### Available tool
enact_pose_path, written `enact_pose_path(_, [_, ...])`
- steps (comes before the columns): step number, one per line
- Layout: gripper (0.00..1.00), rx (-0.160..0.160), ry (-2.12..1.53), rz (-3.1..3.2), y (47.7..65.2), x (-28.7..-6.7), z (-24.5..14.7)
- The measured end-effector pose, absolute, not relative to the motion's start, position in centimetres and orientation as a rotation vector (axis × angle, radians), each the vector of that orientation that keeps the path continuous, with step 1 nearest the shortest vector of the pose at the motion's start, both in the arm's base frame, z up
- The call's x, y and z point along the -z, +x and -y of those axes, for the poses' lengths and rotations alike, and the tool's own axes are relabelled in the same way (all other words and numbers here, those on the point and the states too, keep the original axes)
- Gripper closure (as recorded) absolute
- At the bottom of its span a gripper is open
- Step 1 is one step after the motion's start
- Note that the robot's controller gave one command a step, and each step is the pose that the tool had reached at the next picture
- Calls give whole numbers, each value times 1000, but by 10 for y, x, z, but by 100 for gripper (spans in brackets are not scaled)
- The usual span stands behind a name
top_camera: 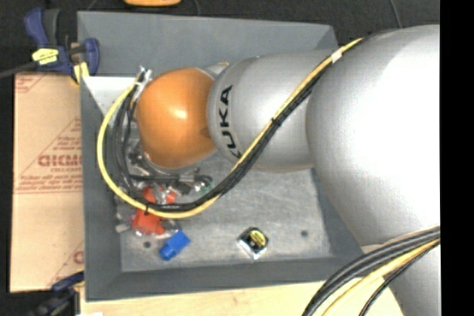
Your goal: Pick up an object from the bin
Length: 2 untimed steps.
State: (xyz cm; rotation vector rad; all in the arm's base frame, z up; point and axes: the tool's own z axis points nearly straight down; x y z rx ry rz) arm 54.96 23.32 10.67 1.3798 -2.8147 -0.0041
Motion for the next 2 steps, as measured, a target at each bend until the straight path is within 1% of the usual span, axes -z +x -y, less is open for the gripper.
enact_pose_path(1, [0,-1,1888,2517,568,-72,-218])
enact_pose_path(2, [100,-5,1884,2520,569,-75,-217])
